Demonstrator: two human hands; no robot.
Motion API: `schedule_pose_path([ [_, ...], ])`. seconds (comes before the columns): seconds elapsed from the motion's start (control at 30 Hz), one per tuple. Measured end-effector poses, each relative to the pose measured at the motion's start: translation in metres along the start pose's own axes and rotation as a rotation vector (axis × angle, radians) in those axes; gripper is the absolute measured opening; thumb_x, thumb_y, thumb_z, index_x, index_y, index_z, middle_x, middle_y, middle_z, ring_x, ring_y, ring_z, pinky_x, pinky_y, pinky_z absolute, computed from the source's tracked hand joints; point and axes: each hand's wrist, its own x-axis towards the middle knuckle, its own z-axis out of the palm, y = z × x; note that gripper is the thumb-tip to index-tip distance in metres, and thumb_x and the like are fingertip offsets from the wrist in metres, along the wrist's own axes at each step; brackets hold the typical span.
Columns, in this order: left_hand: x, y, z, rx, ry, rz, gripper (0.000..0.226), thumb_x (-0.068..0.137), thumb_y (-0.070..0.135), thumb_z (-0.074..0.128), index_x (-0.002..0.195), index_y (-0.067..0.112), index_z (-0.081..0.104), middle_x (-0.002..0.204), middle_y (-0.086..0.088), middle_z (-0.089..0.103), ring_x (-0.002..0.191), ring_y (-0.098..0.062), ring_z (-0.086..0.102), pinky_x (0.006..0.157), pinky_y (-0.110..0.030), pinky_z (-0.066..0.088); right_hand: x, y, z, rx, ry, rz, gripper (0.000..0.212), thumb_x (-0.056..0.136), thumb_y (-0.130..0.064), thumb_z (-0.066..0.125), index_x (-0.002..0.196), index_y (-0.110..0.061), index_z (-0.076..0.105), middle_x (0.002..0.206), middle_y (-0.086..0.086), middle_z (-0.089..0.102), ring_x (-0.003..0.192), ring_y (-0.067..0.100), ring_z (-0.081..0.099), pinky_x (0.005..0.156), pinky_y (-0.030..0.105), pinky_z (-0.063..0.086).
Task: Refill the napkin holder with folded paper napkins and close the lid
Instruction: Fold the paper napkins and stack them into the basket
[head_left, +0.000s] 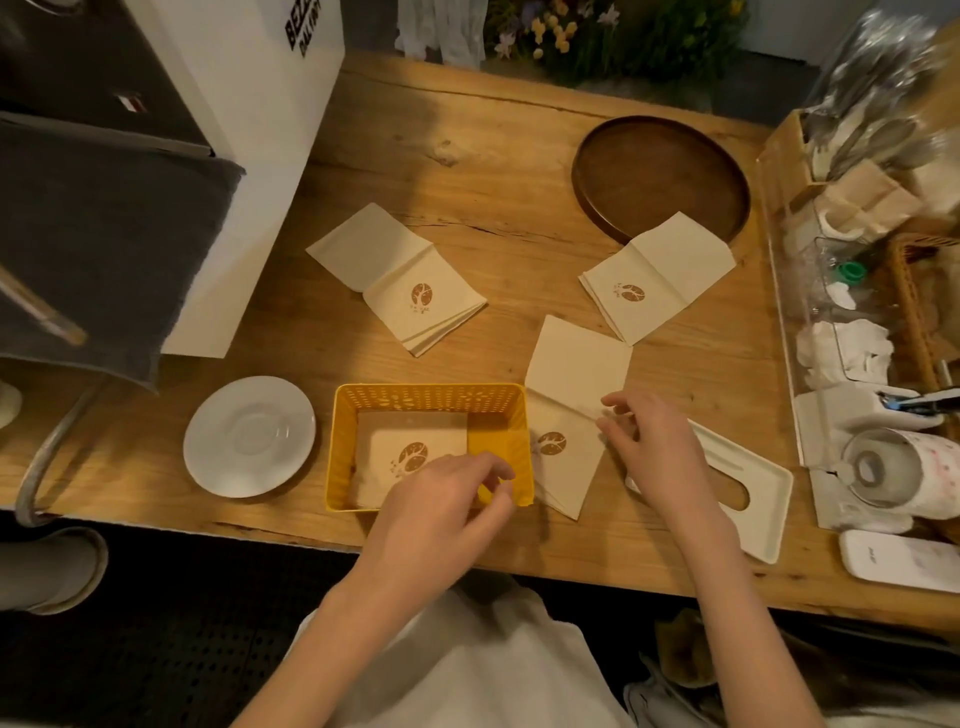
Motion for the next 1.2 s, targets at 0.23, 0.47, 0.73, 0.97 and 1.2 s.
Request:
schedule_pose_path([
  [0.23,0.020,0.017,0.016,0.090,-0.003,-0.127,0.039,0.095,0.055,0.032,0.084,0.029,0.060,0.069,0.010,0.060,0.065,-0.004,0.057,0.062,-0.034,0.051,0.018,0.011,0.008,-0.014,-0.098,-0.083,0.029,0.089,-0.036,0.065,0.114,-0.020,0.065,0.107,-0.004,0.062,0.104,0.016,0.052,0.082,0.030,0.043],
  [0.47,0.029,0.024,0.028,0.243,0.041,-0.224,0.042,0.093,0.056,0.035,0.074,0.024,0.054,0.062,0.007,0.056,0.061,-0.010,0.055,0.057,-0.032,0.048,0.025,0.013,0.018,0.010,-0.056,-0.145,0.018,0.090,-0.034,0.065,0.101,-0.020,0.067,0.098,-0.004,0.056,0.097,0.014,0.050,0.077,0.030,0.044],
  [0.73,0.031,0.029,0.038,0.291,0.166,-0.217,0.031,0.095,0.040,0.041,0.070,0.026,0.051,0.059,0.009,0.051,0.054,-0.003,0.050,0.047,-0.020,0.034,0.028,0.015,0.021,-0.073,-0.027,-0.278,0.013,0.096,-0.027,0.056,0.095,-0.015,0.062,0.095,-0.002,0.058,0.090,0.017,0.052,0.073,0.028,0.038],
  [0.97,0.034,0.031,0.029,0.302,0.312,-0.197,0.032,0.091,0.032,0.047,0.060,0.025,0.041,0.051,0.012,0.038,0.045,-0.005,0.039,0.044,-0.019,0.020,0.028,0.005,-0.011,0.059,-0.044,-0.227,0.012,0.100,-0.024,0.048,0.098,-0.014,0.054,0.084,-0.002,0.058,0.079,0.017,0.055,0.067,0.033,0.045],
  [1.2,0.042,0.029,0.032,0.332,0.246,-0.202,0.034,0.093,0.035,0.045,0.062,0.022,0.044,0.051,0.008,0.042,0.046,-0.008,0.043,0.042,-0.022,0.020,0.033,-0.004,-0.067,0.253,0.073,-0.193,0.017,0.097,-0.020,0.057,0.113,-0.019,0.061,0.095,-0.006,0.066,0.088,0.009,0.061,0.078,0.028,0.050],
])
